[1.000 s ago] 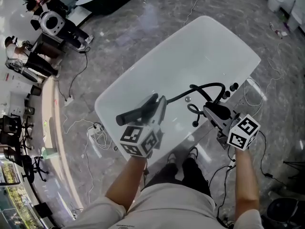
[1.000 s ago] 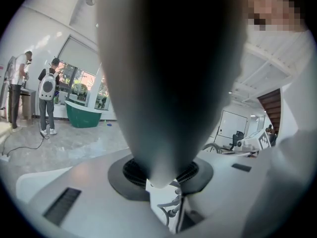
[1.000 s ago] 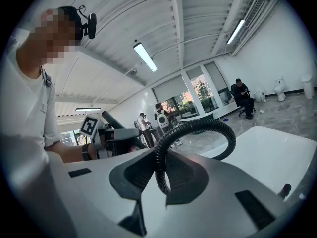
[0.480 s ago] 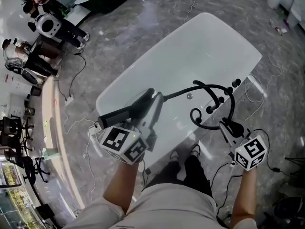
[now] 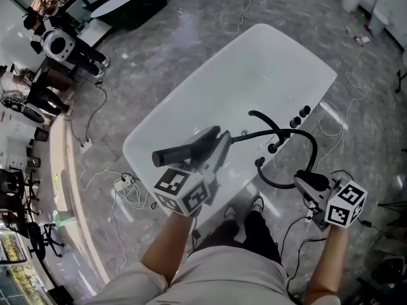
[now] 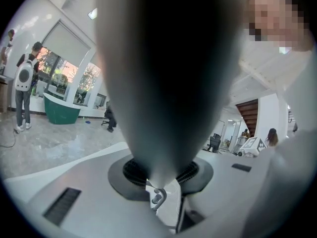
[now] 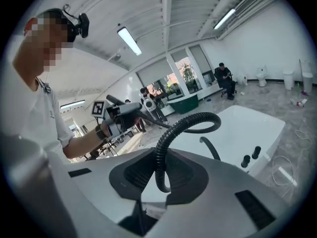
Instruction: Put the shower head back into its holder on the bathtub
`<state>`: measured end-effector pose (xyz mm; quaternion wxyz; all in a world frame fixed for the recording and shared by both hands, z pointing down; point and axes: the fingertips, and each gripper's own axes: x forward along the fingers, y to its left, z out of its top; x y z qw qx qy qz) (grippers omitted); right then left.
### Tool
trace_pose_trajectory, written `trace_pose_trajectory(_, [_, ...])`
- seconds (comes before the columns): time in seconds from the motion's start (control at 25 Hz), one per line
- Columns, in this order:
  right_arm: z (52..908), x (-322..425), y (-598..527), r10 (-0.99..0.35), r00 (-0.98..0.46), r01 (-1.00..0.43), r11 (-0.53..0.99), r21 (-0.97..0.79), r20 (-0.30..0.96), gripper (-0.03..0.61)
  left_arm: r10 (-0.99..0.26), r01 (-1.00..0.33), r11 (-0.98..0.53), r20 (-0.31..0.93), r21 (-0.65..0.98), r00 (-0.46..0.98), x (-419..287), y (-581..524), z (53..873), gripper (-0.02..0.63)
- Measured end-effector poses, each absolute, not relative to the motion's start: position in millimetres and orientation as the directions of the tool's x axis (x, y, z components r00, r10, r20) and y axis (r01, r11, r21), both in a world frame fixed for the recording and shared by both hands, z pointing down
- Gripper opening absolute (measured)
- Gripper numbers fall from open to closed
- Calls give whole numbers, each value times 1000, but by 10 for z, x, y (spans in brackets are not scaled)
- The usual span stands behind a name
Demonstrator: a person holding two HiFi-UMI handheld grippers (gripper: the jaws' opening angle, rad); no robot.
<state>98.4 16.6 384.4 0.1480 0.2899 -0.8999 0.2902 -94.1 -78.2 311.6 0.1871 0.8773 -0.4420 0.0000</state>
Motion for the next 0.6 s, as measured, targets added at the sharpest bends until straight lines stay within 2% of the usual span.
trace_pose_trajectory(0.16, [4387,1037,249,-413,-701,-691,595,-412,581,64,-773,-775,-543,170,322,612,-937,-741,3147,101])
trace_pose_trajectory(0.32, [4949,1133,163,-441,-509,-809,538,-236,740,64,-775,-781,-536,182,319,606,-924,-702,3205,101])
trace_pose_trajectory(0.4, [4936,1225,69,-505,-427,-853,500,-149,750,64,-774,-782,-535,186,319,606,-903,-686,3221,101])
trace_pose_trajectory(0.6, [4561,1474,-199,-694,-230,-912,399,98,683,64,-775,-782,-530,189,327,603,-924,-644,3261,101])
